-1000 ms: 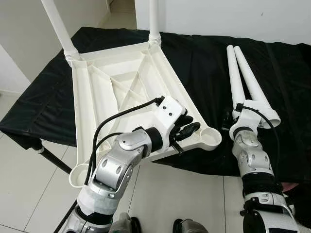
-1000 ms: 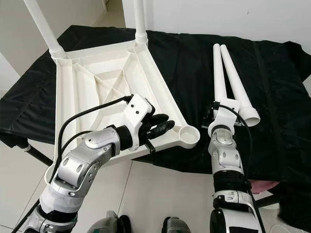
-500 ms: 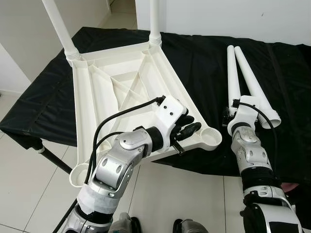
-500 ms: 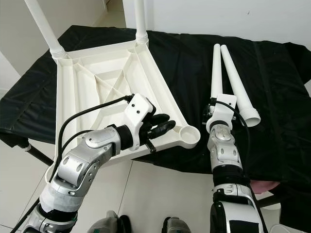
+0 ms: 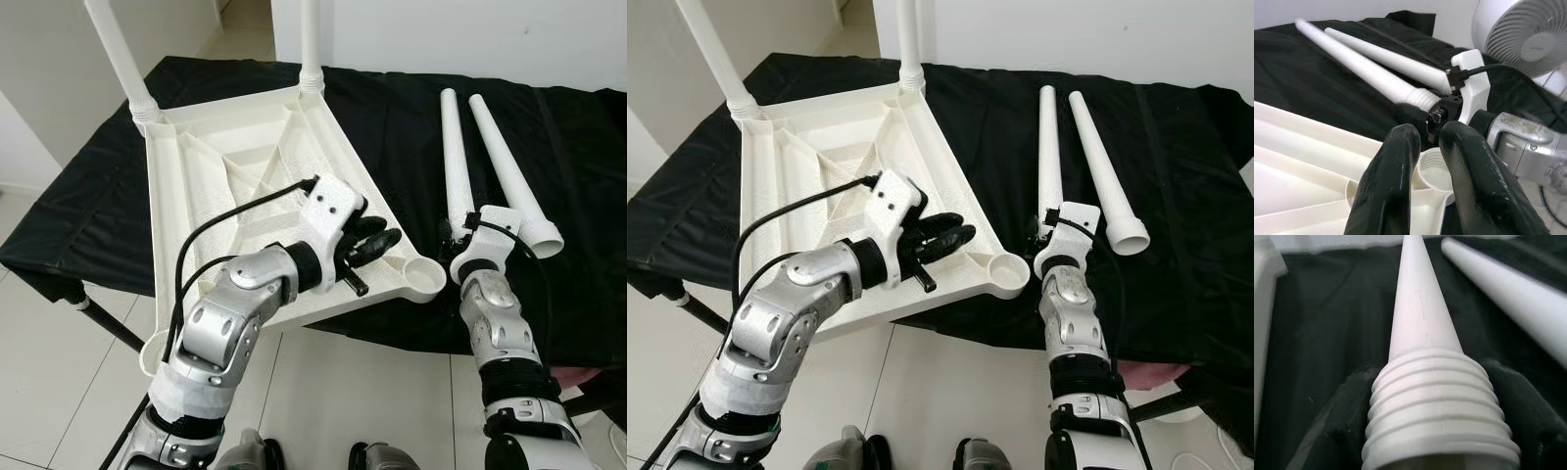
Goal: Building children table
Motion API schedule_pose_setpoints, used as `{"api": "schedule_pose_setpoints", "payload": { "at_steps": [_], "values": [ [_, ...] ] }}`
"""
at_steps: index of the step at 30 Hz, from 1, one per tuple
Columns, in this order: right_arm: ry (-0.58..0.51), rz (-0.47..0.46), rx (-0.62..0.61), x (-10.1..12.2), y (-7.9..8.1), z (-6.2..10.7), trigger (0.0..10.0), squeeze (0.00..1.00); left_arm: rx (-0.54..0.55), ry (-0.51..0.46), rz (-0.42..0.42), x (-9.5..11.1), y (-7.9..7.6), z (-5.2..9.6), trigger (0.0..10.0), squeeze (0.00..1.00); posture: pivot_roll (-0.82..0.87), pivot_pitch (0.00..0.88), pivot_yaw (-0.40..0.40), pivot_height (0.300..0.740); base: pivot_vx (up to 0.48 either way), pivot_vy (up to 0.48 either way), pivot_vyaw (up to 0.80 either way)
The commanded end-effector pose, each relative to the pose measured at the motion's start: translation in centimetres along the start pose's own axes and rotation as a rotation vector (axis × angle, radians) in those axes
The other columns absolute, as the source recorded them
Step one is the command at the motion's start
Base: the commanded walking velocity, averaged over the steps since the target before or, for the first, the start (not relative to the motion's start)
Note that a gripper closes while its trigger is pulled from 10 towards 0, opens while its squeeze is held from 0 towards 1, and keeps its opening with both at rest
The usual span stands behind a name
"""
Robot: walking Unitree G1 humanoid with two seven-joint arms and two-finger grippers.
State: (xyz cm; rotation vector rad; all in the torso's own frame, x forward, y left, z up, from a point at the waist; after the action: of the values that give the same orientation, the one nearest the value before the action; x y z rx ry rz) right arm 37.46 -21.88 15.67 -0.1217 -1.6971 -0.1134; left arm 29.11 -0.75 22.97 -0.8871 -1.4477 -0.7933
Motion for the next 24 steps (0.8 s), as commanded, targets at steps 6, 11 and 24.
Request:
{"api": "schedule_pose_setpoints", "payload": {
  "at_steps": [6, 11, 24],
  "values": [
    [-0.287, 0.034, 0.127, 4.5, 2.7, 1.7, 10.0, 0.0, -0.04, -0.049, 0.105, 1.8, 1.1, 0.4, 10.0, 0.0, -0.11, 0.089, 0.072, 0.74, 0.0, 0.0, 0.0],
    [-0.354, 0.063, 0.19, 5.4, 4.4, 3.0, 10.0, 0.0, -0.077, -0.059, 0.18, 2.4, 1.5, 0.5, 10.0, 0.54, -0.11, 0.095, 0.084, 0.74, 0.0, 0.0, 0.0],
    [-0.452, 0.153, 0.385, 6.0, 7.4, 5.7, 10.0, 0.0, -0.1, -0.055, 0.365, 4.1, 4.3, -0.2, 10.0, 1.0, -0.12, 0.108, 0.099, 0.74, 0.0, 0.0, 0.0]
  ]
}}
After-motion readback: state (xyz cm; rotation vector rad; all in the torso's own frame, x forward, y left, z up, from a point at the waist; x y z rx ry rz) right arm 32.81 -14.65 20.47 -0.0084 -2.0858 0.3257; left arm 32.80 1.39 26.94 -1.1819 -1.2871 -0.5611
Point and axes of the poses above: a point about 5 cm out from each wrist's last joint towards the gripper, its own z axis pointing back from the gripper into the wrist, its own x axis along the axis of the wrist's last joint, y = z × x, the point moved 4 cm from there along -z, pointing out of the wrist towards the gripper, and after that the axes turned 1 degree about z, right-handed, at the moved point
